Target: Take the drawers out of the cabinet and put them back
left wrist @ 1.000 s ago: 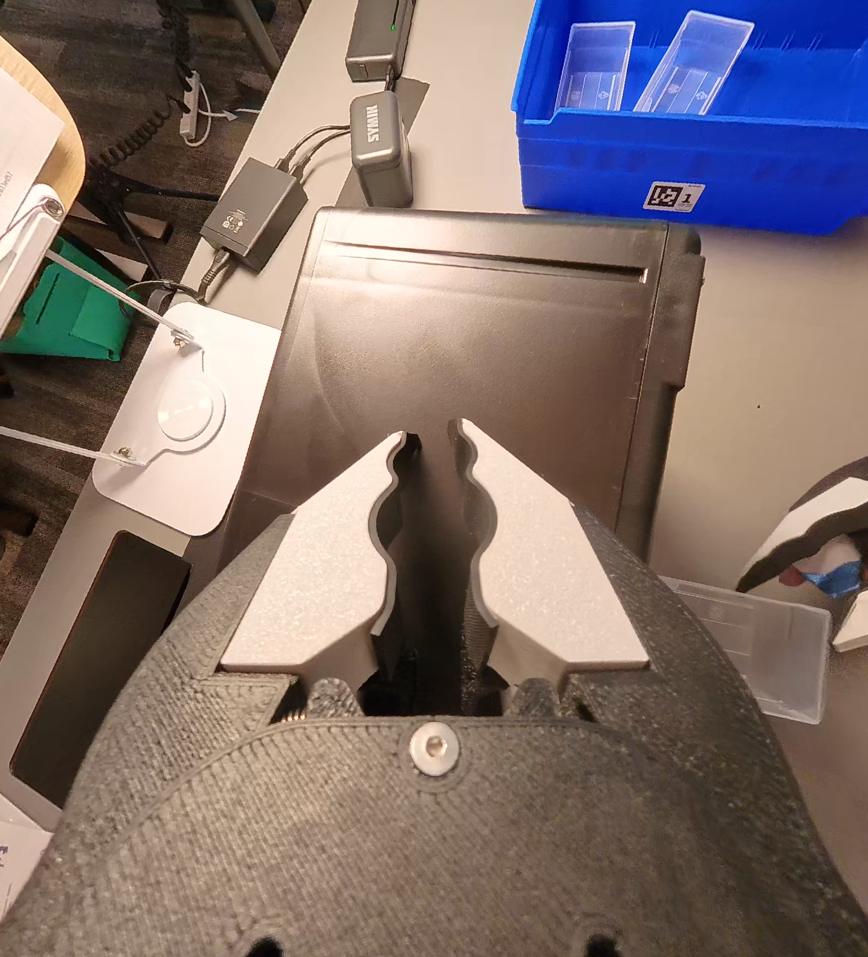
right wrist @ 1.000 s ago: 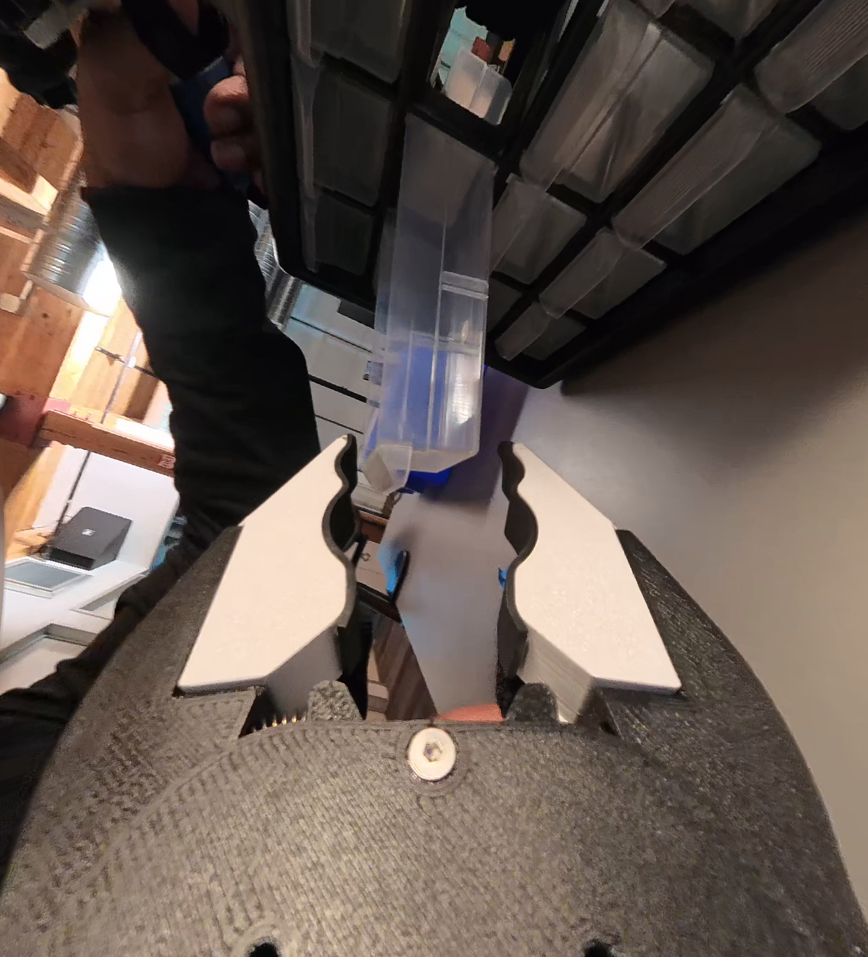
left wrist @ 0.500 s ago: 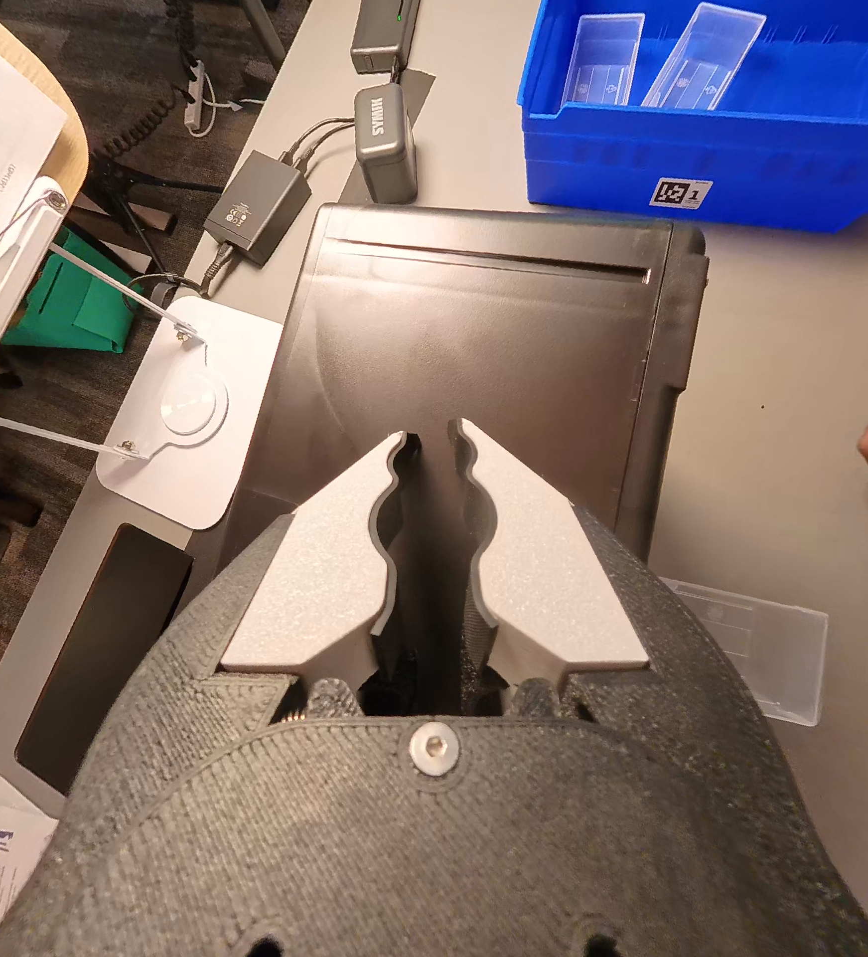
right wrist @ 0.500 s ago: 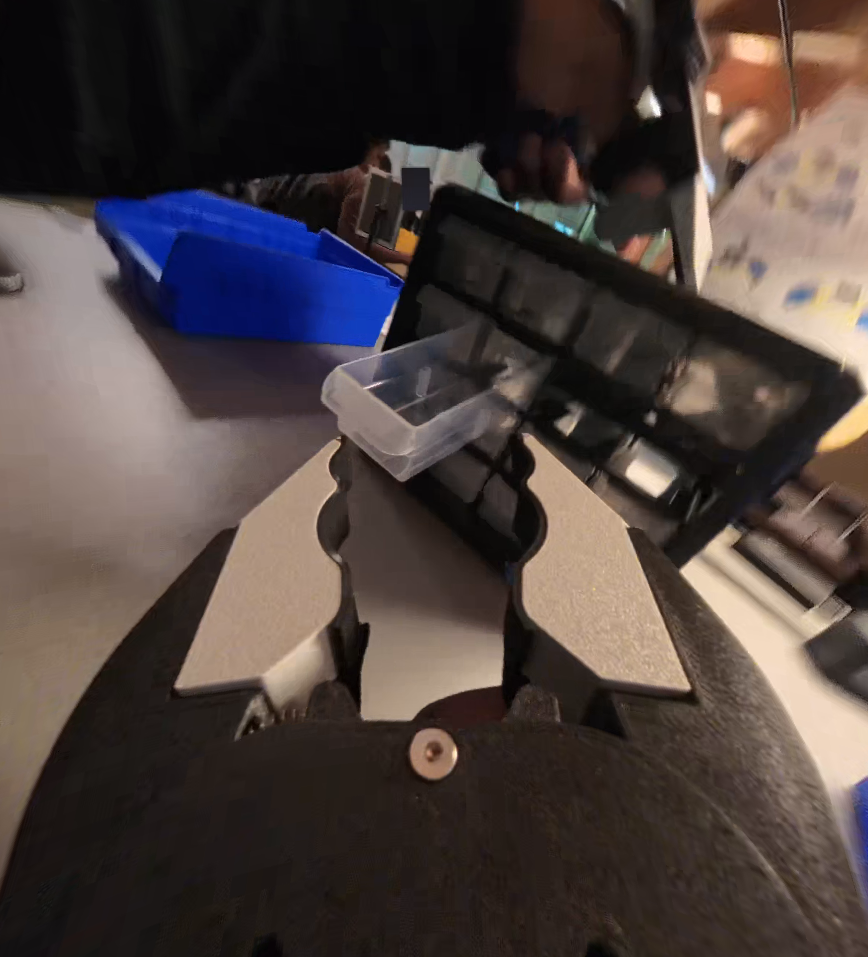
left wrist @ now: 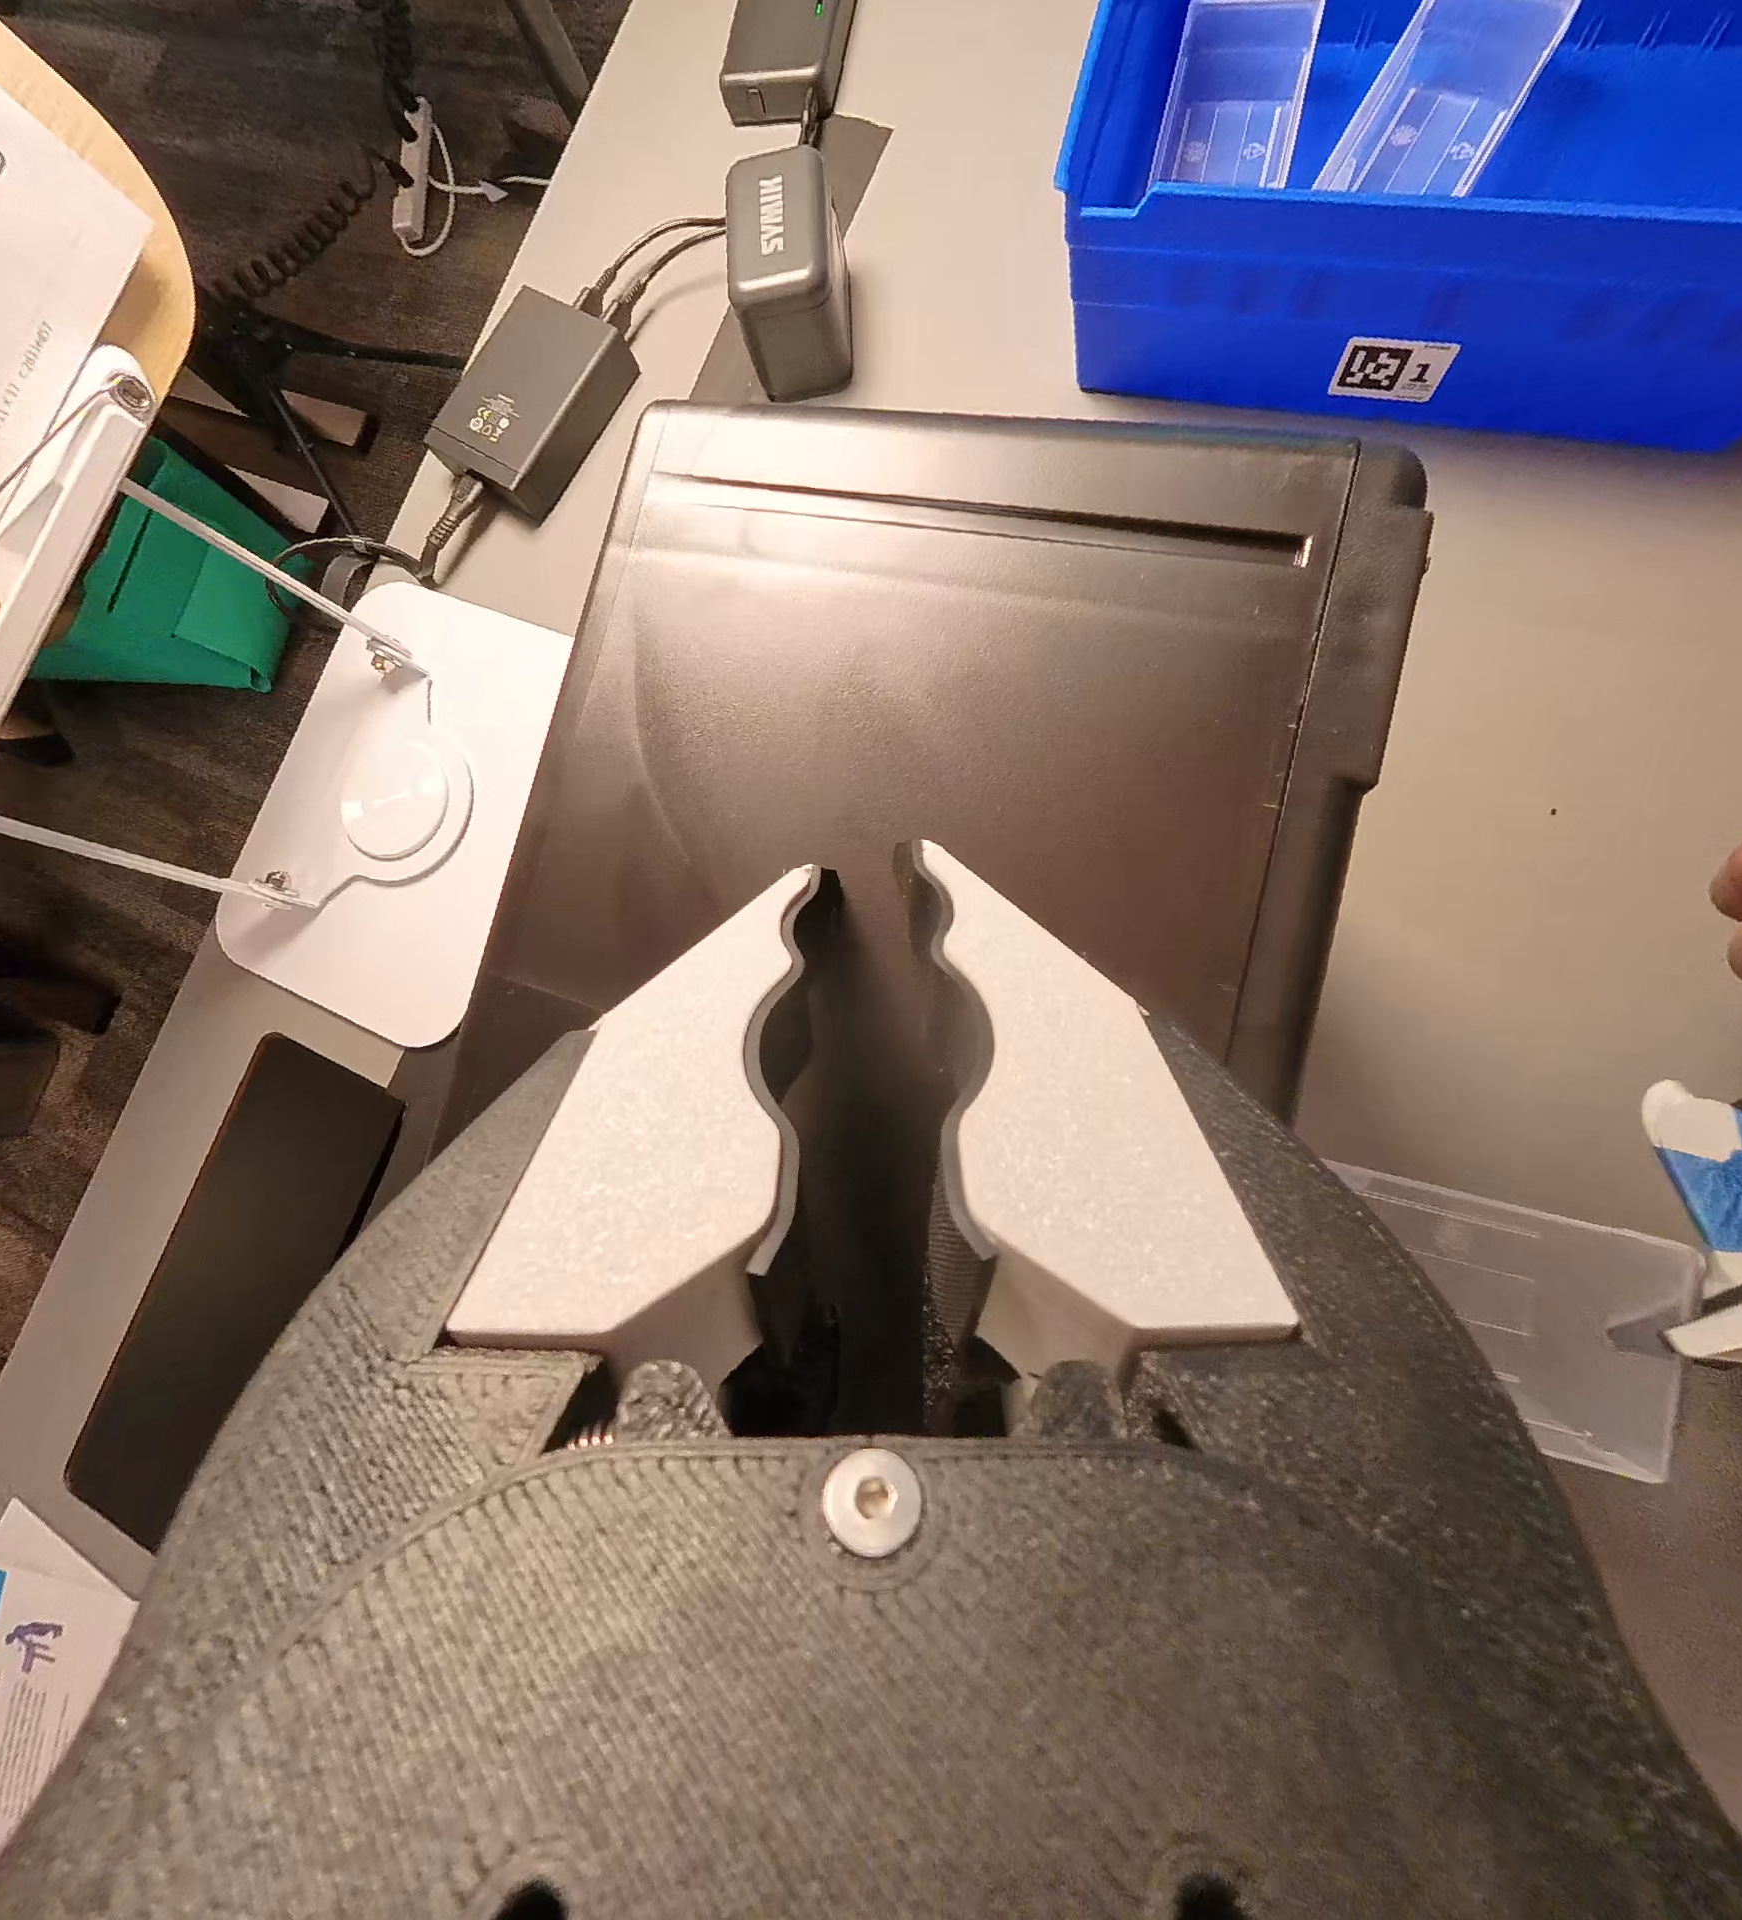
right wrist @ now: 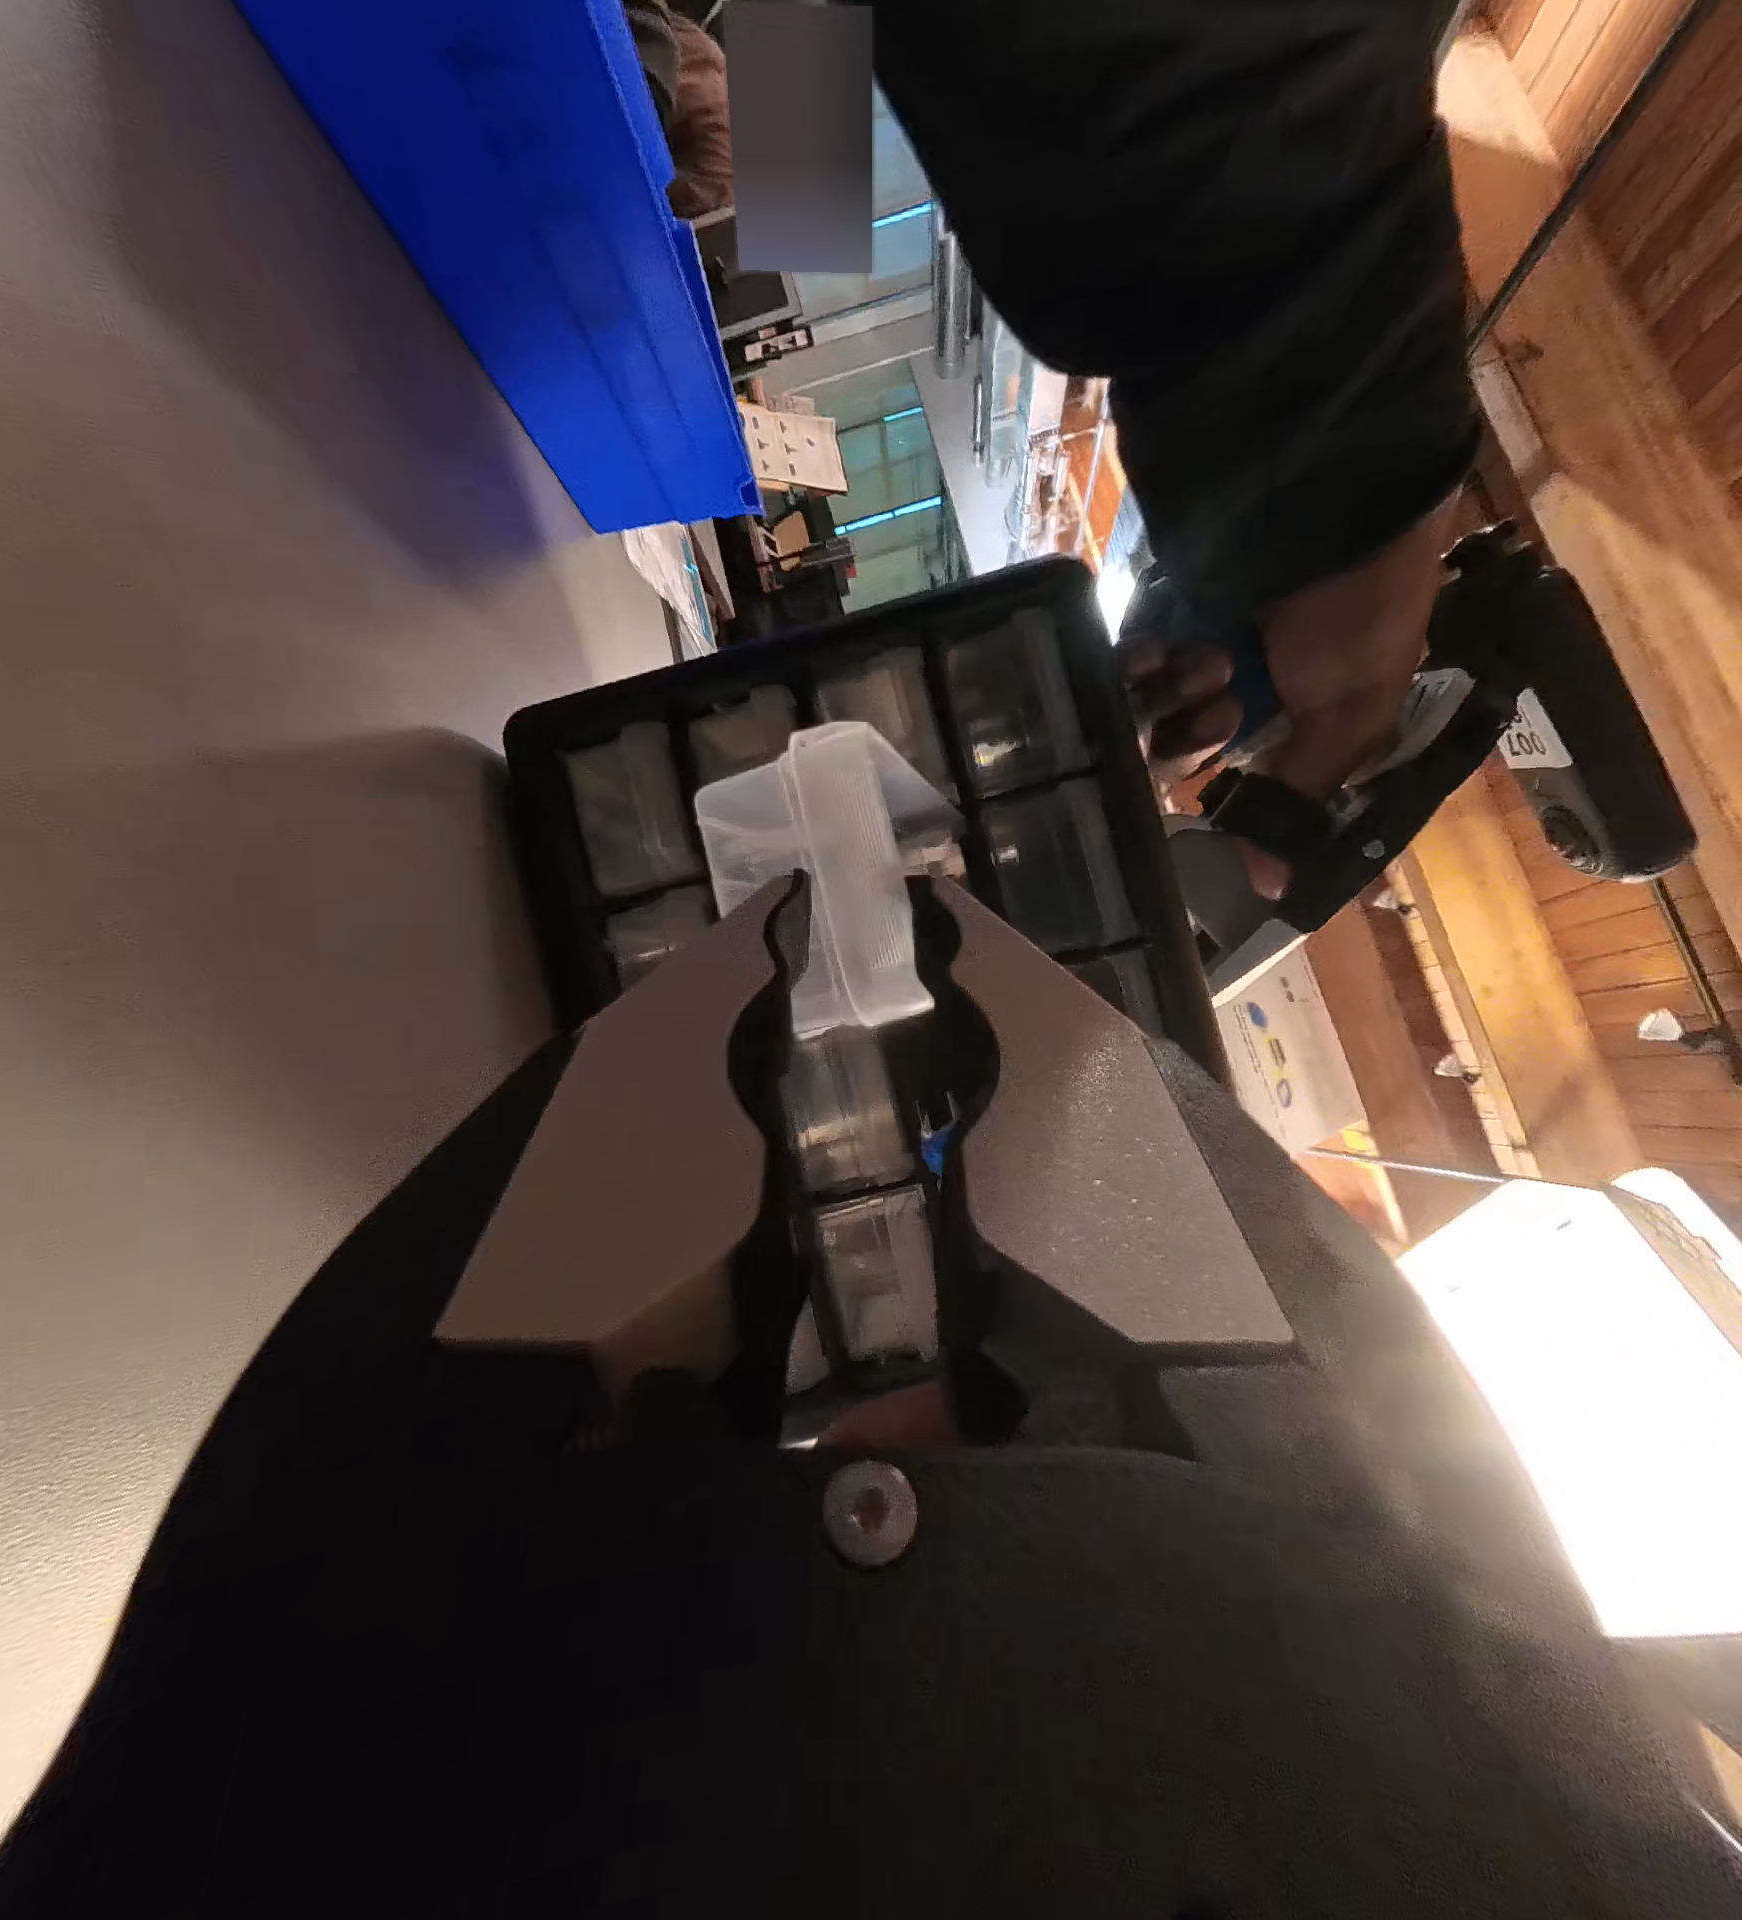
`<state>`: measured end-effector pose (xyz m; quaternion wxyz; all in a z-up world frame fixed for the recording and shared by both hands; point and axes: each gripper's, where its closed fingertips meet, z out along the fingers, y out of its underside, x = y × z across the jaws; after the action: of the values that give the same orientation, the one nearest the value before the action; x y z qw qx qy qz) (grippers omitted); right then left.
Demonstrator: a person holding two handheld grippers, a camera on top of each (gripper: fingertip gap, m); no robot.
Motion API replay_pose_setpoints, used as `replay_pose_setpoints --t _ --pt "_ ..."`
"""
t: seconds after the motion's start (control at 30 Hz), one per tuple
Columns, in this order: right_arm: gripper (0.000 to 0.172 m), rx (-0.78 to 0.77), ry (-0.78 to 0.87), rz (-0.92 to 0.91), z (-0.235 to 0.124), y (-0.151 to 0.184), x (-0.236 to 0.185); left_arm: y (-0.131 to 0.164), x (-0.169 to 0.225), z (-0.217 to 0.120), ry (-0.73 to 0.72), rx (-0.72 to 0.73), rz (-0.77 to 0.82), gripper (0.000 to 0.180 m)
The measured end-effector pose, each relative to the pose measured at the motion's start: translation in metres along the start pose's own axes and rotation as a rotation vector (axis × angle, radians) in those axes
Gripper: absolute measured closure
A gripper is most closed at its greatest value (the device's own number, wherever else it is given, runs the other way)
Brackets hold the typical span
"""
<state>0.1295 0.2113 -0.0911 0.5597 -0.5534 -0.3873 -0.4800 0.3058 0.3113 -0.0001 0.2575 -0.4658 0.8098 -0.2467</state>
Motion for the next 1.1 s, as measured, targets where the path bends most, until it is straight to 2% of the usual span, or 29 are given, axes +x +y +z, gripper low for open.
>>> replay_pose_setpoints --t 0.27,0.4,0.5,0.57,0.77,0.93,1.1 --pt "0.154 0.052 -0.136 0.196 -0.005 -0.008 0.033 0.0 0.0 0.0 0.01 0.006 0.0 0.164" --pt "0.159 0.082 -0.214 0.299 -0.001 -0.013 0.064 0.0 0.0 0.0 0.01 0.007 0.001 0.164" --pt "0.171 0.085 -0.249 0.335 0.005 -0.007 0.083 0.0 0.0 0.0 0.008 0.007 0.001 0.164" --pt "0.17 0.104 -0.295 0.367 0.004 -0.007 0.086 0.0 0.0 0.0 0.006 0.009 0.0 0.164" --pt "0.17 0.094 -0.277 0.303 -0.018 0.007 0.069 0.0 0.0 0.0 0.006 0.014 0.002 0.165" --pt "0.169 0.146 -0.225 0.214 -0.056 0.014 0.036 0.0 0.0 0.0 0.002 0.015 0.009 0.165" --pt "0.168 0.174 -0.137 0.251 -0.099 0.021 0.034 0.0 0.0 0.0 -0.002 0.019 0.005 0.165"
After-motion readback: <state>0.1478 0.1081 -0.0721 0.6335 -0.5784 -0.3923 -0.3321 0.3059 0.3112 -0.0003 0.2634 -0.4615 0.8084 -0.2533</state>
